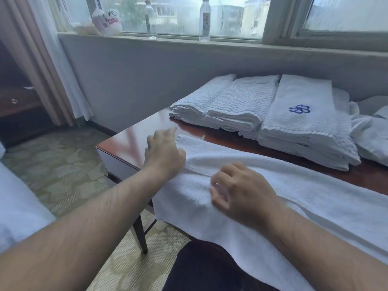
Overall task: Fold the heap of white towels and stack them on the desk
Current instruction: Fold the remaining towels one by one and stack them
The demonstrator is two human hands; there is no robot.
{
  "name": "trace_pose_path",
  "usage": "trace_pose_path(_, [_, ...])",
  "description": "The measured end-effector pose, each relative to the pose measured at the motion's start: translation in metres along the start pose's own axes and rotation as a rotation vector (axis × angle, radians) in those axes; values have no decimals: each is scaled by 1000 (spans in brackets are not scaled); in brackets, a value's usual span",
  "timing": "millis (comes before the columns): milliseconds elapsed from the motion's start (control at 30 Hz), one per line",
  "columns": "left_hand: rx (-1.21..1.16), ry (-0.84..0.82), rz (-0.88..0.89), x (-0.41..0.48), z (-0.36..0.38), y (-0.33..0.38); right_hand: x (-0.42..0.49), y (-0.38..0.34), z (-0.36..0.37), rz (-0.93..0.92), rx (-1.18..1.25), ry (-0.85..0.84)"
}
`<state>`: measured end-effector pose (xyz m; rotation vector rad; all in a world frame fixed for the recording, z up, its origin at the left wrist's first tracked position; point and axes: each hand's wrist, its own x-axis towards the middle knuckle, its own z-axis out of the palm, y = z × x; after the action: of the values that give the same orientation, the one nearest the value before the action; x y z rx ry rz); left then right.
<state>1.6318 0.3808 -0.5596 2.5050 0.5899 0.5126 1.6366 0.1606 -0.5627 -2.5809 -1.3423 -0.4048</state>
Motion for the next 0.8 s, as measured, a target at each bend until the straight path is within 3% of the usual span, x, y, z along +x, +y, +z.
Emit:
trace_pose_path(67, [27,31,165,-7,4,5,1,0,-5,7,9,-11])
trace_pose_path(167, [89,-95,331,-16,15,6,0,8,-10,144,58,94])
trace_pose_path(267, [126,-158,341,-11,24,0,-7,22,-6,307,45,-117])
trace_pose_path(333, [127,-189,330,-3,26,-2,-12,31,0,296,30,-289])
trace_pose_path(567, [238,-264,351,27,29,-3,-3,42,-6,204,64,-400])
trace_pose_path(700, [121,-149,423,31,24,-3,-9,60,-19,183,43,-298])
trace_pose_path(800, [-13,-118,600,24,17,-2,-23,63,-18,197,106,-152])
